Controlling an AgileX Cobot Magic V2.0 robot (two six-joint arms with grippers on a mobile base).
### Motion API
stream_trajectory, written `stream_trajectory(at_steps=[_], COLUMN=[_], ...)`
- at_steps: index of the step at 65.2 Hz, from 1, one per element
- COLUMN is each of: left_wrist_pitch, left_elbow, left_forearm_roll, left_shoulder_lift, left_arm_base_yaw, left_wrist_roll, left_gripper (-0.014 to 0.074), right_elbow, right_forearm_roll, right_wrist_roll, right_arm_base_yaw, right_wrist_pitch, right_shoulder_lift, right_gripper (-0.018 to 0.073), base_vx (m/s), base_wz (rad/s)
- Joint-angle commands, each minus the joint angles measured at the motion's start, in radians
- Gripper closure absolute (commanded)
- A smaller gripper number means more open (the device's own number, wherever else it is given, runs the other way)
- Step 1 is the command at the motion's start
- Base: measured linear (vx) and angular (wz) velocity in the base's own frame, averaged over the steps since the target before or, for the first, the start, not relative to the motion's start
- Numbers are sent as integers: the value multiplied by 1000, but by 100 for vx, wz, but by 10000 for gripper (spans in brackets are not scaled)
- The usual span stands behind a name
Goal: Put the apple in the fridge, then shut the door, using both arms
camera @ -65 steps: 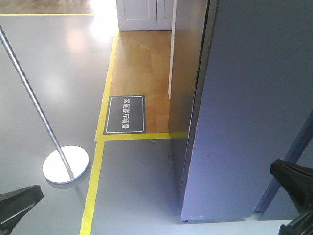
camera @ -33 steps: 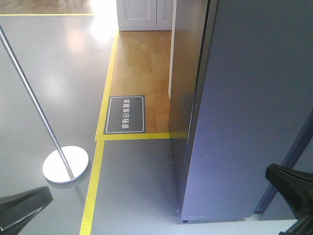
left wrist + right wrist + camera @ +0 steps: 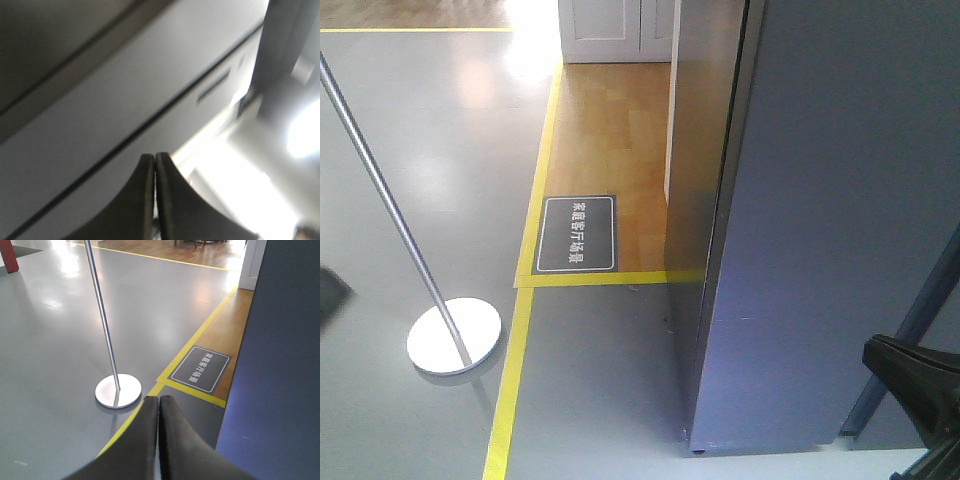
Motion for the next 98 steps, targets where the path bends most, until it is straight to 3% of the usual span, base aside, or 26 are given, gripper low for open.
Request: stream_trajectory(at_steps=[1, 9, 24, 28, 31, 40, 49, 56, 63, 69, 81, 98], left_wrist_pitch=[3, 18, 25, 32, 44, 50, 72, 134, 214, 286, 513, 713], left_elbow=[-26, -26, -11, -1, 7, 56, 119, 173, 216, 260, 263, 264], left_forearm_roll=[-228, -306, -298, -298, -294, -307, -428, -547, -637, -689, -677, -679], left_shoulder_lift=[5, 6, 6, 6, 5, 5, 5, 5, 4, 4, 4, -99], left_arm_base_yaw=[-3, -3, -4, -4, -4, -6, -25, -35, -36, -58, -76, -89], left_wrist_roll=[-8, -8, -7, 38, 121, 561, 946, 1197, 1322, 1371, 1397, 1425], left_gripper=[602, 602, 602, 602, 602, 602, 602, 602, 602, 602, 602, 602], right_elbow=[-27, -27, -27, -27, -27, -27, -27, -27, -27, -27, -27, -27], right_forearm_roll=[38, 38, 38, 38, 38, 38, 38, 38, 38, 38, 38, 38], right_wrist_roll=[-8, -8, -8, -8, -8, -8, -8, -8, -8, -8, -8, -8], right_arm_base_yaw=[-2, -2, -2, -2, -2, -2, -2, -2, -2, -2, -2, -2], right_wrist_pitch=[-8, -9, -5, -1, -1, -1, -1, 0, -2, -1, -2, -1], right_shoulder_lift=[3, 3, 3, 3, 3, 3, 3, 3, 3, 3, 3, 3], right_gripper=[562, 562, 562, 562, 562, 562, 562, 562, 562, 562, 562, 562], base_vx=[0, 0, 0, 0, 0, 0, 0, 0, 0, 0, 0, 0], base_wz=[0, 0, 0, 0, 0, 0, 0, 0, 0, 0, 0, 0])
